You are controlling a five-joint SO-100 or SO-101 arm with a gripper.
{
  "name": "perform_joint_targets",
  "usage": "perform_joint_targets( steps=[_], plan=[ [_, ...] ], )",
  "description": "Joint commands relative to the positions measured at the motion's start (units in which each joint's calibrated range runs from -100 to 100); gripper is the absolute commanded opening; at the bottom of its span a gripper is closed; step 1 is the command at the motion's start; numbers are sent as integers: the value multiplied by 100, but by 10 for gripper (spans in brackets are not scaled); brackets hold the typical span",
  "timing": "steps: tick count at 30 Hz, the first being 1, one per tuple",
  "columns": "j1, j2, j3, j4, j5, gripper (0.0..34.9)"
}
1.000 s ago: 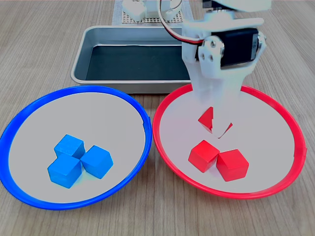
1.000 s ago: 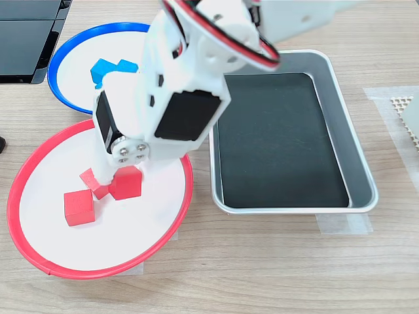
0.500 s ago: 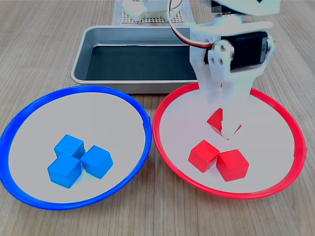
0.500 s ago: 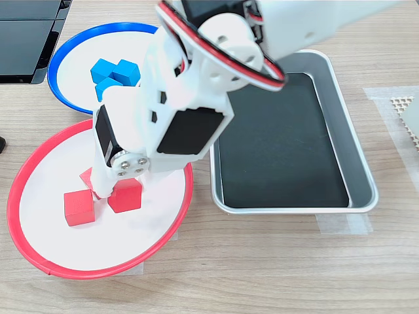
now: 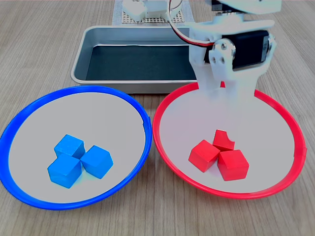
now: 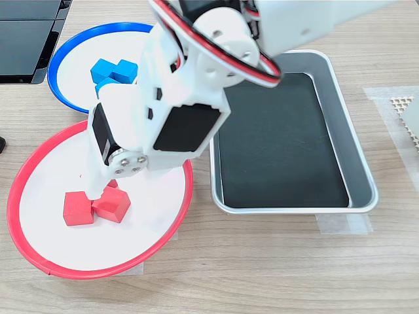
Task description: Relocate any red block in the blue dish to the red dish, correcting any misplacement.
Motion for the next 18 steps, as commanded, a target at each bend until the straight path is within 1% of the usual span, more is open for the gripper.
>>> perform_joint_targets(
  steps=[1,3,5,11,15,17,18],
  plan=[
    [95,-472,-115,29,59,130],
    [123,-779,58,-37,88,126],
    [161,-1172,341,-219,132,105],
    [434,-2647,1706,-1119,147,57],
    [688,-3918,3044,-1763,151,31],
    [838,-4583,3763,-2109,137,25],
    [923,-4924,4109,-2258,117,13]
  ],
)
